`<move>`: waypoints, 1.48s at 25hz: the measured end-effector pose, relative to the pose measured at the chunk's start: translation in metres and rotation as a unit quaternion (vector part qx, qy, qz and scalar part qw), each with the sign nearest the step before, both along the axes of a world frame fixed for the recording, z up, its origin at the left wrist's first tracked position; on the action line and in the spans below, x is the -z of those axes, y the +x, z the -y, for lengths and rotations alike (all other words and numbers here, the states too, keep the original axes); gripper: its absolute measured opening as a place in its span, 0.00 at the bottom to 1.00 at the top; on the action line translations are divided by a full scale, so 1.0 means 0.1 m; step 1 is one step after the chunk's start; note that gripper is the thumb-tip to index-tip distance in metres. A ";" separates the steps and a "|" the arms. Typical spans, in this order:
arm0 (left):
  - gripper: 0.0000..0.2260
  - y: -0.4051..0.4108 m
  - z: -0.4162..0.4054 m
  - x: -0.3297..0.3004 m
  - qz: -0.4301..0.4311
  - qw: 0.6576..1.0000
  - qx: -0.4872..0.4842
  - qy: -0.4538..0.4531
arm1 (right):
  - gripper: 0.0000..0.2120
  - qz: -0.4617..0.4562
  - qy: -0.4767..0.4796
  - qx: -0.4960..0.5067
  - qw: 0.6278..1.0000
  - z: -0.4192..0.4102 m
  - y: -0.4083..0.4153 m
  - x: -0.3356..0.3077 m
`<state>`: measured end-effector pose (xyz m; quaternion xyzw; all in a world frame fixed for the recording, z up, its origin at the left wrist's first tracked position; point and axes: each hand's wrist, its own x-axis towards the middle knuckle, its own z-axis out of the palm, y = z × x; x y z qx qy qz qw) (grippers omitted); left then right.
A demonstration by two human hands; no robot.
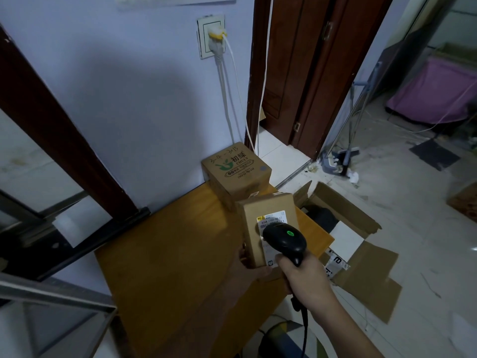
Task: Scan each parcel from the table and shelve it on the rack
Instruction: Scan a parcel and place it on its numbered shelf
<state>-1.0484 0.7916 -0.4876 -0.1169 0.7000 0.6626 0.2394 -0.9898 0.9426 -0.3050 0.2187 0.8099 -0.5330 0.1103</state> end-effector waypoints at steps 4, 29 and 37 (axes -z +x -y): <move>0.43 0.02 0.01 0.05 0.000 1.000 0.023 -0.001 | 0.03 -0.001 0.008 0.003 1.000 0.02 0.00 0.03; 0.53 2.62 0.28 -0.71 -0.003 0.967 -0.256 -0.011 | 0.11 -0.037 -0.048 -0.278 0.959 0.08 1.91 -0.32; 0.55 3.82 0.80 -1.31 -0.064 0.934 -0.350 0.029 | 0.09 -0.106 -0.089 -0.360 0.922 0.51 2.60 -0.66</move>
